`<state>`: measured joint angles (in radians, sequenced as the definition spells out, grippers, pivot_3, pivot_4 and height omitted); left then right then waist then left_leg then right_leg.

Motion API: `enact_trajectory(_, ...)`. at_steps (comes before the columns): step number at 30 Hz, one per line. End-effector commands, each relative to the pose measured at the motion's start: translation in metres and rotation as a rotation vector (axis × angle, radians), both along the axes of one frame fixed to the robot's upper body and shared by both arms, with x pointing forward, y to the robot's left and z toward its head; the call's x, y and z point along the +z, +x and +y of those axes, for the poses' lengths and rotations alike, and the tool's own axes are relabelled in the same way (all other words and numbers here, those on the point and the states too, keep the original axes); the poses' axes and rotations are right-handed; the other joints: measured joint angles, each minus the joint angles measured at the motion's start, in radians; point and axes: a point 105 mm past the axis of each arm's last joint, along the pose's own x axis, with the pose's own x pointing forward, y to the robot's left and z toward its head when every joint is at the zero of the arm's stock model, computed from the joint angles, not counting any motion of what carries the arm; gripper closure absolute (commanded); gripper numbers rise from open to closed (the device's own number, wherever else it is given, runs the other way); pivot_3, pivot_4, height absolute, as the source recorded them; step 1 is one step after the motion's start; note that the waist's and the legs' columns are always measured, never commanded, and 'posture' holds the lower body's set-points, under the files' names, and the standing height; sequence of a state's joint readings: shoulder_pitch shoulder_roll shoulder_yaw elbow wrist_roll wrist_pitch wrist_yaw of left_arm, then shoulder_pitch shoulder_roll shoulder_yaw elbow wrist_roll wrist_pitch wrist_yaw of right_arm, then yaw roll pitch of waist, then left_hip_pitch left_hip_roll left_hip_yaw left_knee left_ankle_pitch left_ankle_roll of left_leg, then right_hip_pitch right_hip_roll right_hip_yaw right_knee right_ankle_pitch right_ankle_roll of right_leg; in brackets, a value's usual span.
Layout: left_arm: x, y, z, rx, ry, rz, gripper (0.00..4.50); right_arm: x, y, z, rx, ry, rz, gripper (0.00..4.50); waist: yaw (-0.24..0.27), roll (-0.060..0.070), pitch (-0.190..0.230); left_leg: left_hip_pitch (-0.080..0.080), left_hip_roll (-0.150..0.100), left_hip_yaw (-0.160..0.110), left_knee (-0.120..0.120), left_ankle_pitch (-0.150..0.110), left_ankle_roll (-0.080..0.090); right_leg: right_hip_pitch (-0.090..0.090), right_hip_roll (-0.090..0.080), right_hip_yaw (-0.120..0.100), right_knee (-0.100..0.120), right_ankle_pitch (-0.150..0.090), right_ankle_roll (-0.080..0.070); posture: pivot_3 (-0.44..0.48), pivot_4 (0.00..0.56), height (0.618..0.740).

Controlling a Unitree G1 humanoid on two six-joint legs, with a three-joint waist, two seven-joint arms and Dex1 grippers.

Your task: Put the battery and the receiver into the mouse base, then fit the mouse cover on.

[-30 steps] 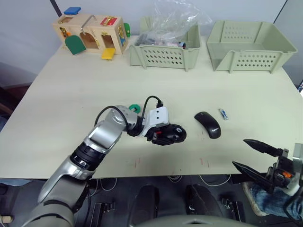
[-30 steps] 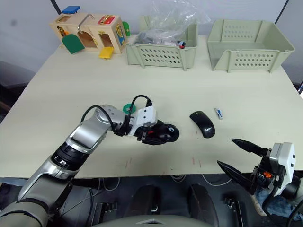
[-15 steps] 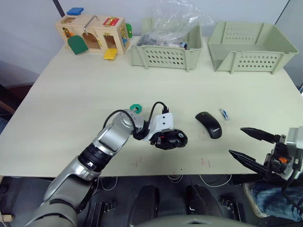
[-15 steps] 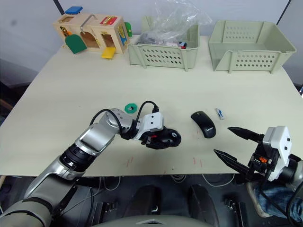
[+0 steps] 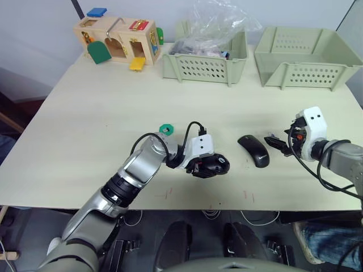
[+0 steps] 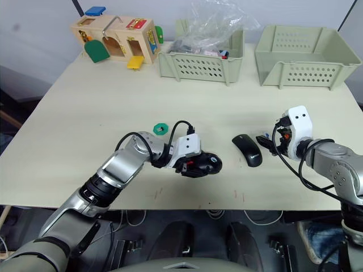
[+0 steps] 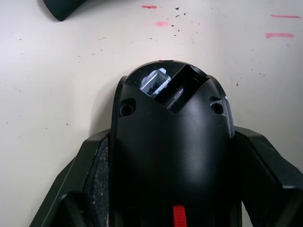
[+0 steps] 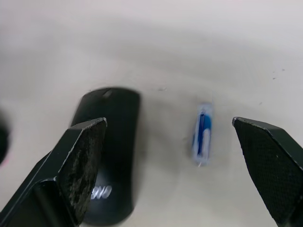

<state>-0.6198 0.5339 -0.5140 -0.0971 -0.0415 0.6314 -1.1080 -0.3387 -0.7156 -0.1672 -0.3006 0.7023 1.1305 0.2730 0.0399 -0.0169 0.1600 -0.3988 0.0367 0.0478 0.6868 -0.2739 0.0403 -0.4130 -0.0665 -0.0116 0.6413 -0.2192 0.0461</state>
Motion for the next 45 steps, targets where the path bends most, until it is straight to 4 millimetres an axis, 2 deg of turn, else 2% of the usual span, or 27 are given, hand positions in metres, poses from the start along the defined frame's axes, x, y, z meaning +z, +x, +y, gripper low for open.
enact_trajectory(1,-0.008,-0.004,-0.003,0.004,0.006,0.029,1.58,-0.001,0.009,-0.008,-0.066,-0.047,0.008,0.55,-0.001,0.000,0.000,0.000,0.000,0.000,0.000,0.000,0.000,0.000,0.000,0.000,0.000,0.000,0.000,0.000,0.150,0.740)
enact_trajectory(5,-0.009,-0.004,-0.003,0.005,0.007,0.030,1.58,-0.006,0.012,-0.009,-0.080,-0.092,0.018,2.20,-0.002,0.001,0.000,0.001,0.000,0.000,0.000,0.000,0.000,0.000,0.000,0.000,0.000,0.000,0.000,0.000,0.150,0.740)
enact_trajectory(22,-0.009,-0.006,-0.005,-0.015,0.016,0.017,1.58,-0.027,0.013,-0.008,-0.147,-0.079,0.053,2.20,-0.003,0.001,0.000,0.001,0.000,0.000,0.000,0.000,0.000,0.000,0.000,0.000,0.001,0.000,0.000,0.000,0.150,0.740)
enact_trajectory(23,-0.009,-0.006,-0.005,-0.017,0.016,0.018,1.58,-0.028,0.013,-0.008,-0.147,-0.080,0.054,2.63,-0.003,0.001,0.000,0.001,0.000,0.000,0.000,0.000,0.000,0.000,0.000,0.000,0.000,0.000,0.000,0.000,0.150,0.740)
enact_trajectory(24,-0.009,-0.006,-0.005,-0.019,0.016,0.017,1.58,-0.028,0.013,-0.008,-0.149,-0.081,0.052,2.72,-0.003,0.001,0.000,0.000,0.000,0.000,0.000,0.000,0.000,0.000,0.000,0.000,0.000,0.000,0.000,0.000,0.150,0.740)
enact_trajectory(25,-0.009,-0.006,-0.005,-0.020,0.016,0.017,1.58,-0.028,0.013,-0.008,-0.150,-0.082,0.050,3.07,-0.003,0.001,0.000,0.001,0.000,0.000,0.000,0.000,0.000,0.000,0.000,0.000,0.000,0.000,0.000,0.000,0.150,0.740)
enact_trajectory(28,-0.009,-0.006,-0.005,-0.020,0.017,0.017,1.58,-0.029,0.013,-0.009,-0.151,-0.089,0.053,4.44,-0.003,0.001,0.000,0.001,0.000,0.000,0.000,0.000,0.000,0.000,0.000,0.000,0.000,0.000,0.000,0.000,0.150,0.740)
enact_trajectory(31,-0.009,-0.006,-0.006,-0.020,0.015,0.018,1.58,-0.029,0.011,-0.009,-0.142,-0.103,0.053,4.47,-0.003,0.001,0.000,0.001,0.000,0.000,0.000,0.000,0.000,0.000,0.000,0.000,0.000,0.000,0.000,0.000,0.150,0.740)
enact_trajectory(36,-0.009,-0.006,-0.006,-0.021,0.015,0.019,1.58,-0.013,0.006,-0.008,-0.058,-0.192,0.006,4.47,-0.002,0.001,0.000,0.000,0.000,0.000,0.000,0.000,0.000,0.000,0.000,0.000,0.000,0.000,0.000,0.000,0.150,0.740)
enact_trajectory(38,-0.009,-0.005,-0.005,-0.022,0.016,0.018,1.58,0.005,0.003,-0.006,0.036,-0.348,-0.077,4.47,-0.002,0.003,0.001,0.000,0.000,0.000,0.000,0.000,0.000,0.000,0.000,0.000,0.000,0.000,0.000,0.000,0.150,0.740)
enact_trajectory(42,-0.010,-0.005,-0.005,-0.025,0.022,0.015,1.58,0.030,-0.030,0.013,0.277,-0.417,0.026,4.47,-0.004,0.004,0.001,0.000,0.000,-0.001,-0.001,0.000,0.000,0.000,0.000,0.000,0.000,0.000,0.000,0.000,0.150,0.740)
enact_trajectory(45,-0.010,-0.004,-0.004,-0.027,0.029,0.014,1.58,0.047,-0.042,0.022,0.341,-0.434,0.081,4.47,-0.005,0.004,0.001,0.001,0.001,-0.004,0.000,0.000,0.000,0.000,0.000,-0.001,0.000,0.000,0.000,0.000,0.150,0.740)
